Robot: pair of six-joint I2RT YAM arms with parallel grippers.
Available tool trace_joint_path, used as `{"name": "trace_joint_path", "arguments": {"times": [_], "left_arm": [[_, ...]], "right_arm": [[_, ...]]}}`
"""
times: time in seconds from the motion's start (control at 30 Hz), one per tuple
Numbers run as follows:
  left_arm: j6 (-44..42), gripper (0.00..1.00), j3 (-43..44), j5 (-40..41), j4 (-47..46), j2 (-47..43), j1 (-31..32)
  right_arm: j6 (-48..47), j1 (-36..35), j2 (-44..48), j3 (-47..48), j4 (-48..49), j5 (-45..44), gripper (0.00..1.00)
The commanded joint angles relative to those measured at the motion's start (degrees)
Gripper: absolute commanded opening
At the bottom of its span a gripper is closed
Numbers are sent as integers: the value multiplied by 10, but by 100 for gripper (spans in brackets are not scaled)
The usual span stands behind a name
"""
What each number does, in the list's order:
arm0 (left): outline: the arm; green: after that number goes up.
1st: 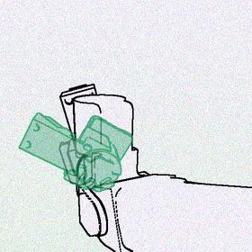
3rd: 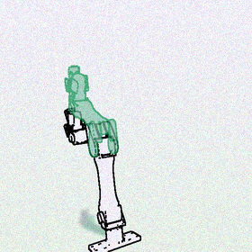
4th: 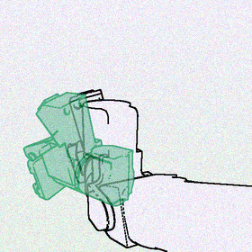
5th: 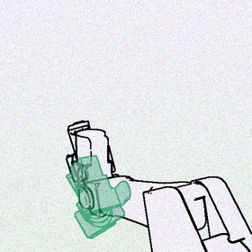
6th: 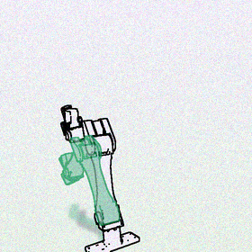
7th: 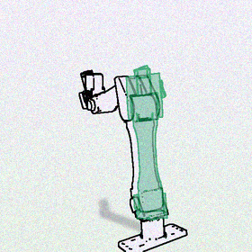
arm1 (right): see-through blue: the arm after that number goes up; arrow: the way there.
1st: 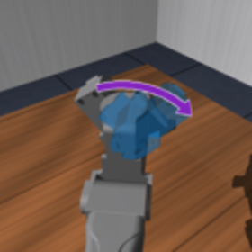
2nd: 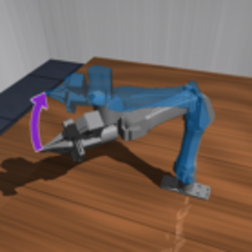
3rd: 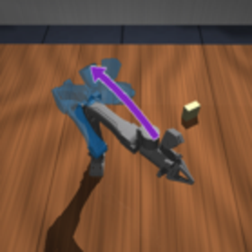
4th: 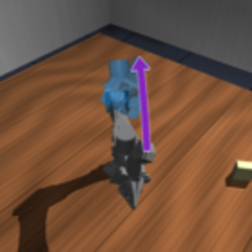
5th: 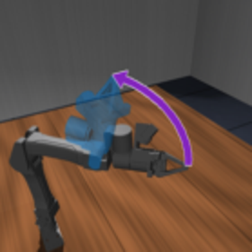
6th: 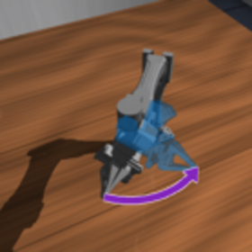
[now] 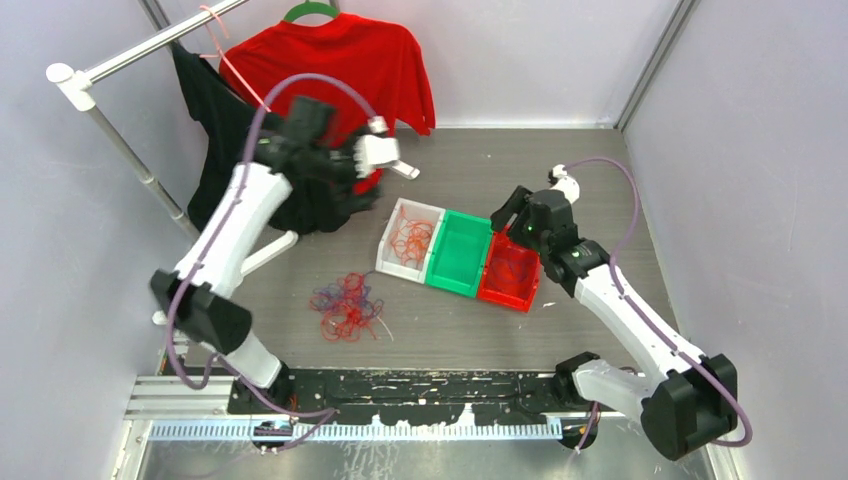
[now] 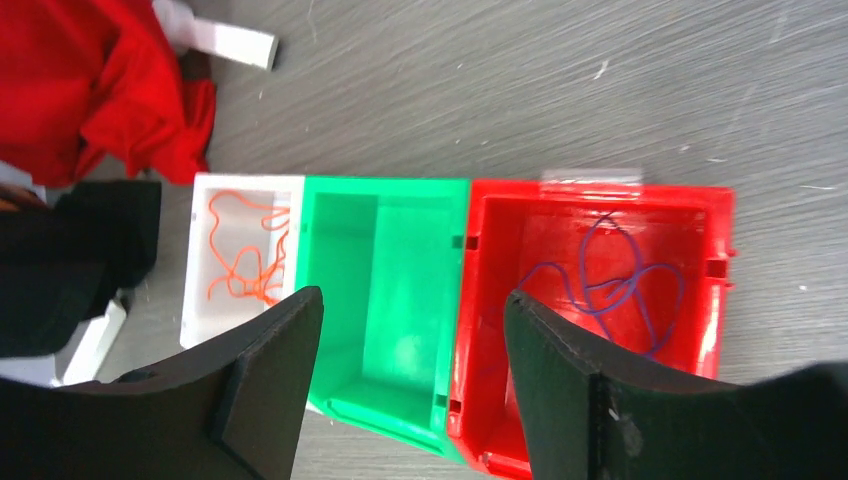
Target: Untangle the cables
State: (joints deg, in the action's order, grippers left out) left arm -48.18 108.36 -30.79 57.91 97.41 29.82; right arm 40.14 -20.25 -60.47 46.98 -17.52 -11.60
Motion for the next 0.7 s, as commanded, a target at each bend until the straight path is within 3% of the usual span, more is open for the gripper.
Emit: {"name": "trace_joint_path", "arguments": {"times": [0.0,0.07,0.23,0.4,0.67], "left_arm": [[-84,90,-155,-15,151,-130,-116],[-95,88,-229,-4,164,-175,-141],[-137,72,-367,-3,136,-212,-198],[-150,65,-405,-4,138,-156,-213],[-155,65,-470,29,28,-118,-219]], "right_arm": [[-20,-34,-12,27,52,-10,72],[-21,-41,-11,24,65,-8,72],[-25,-54,4,5,109,15,68],[-30,-68,8,-2,126,39,61],[-30,-92,1,-6,143,51,58]]}}
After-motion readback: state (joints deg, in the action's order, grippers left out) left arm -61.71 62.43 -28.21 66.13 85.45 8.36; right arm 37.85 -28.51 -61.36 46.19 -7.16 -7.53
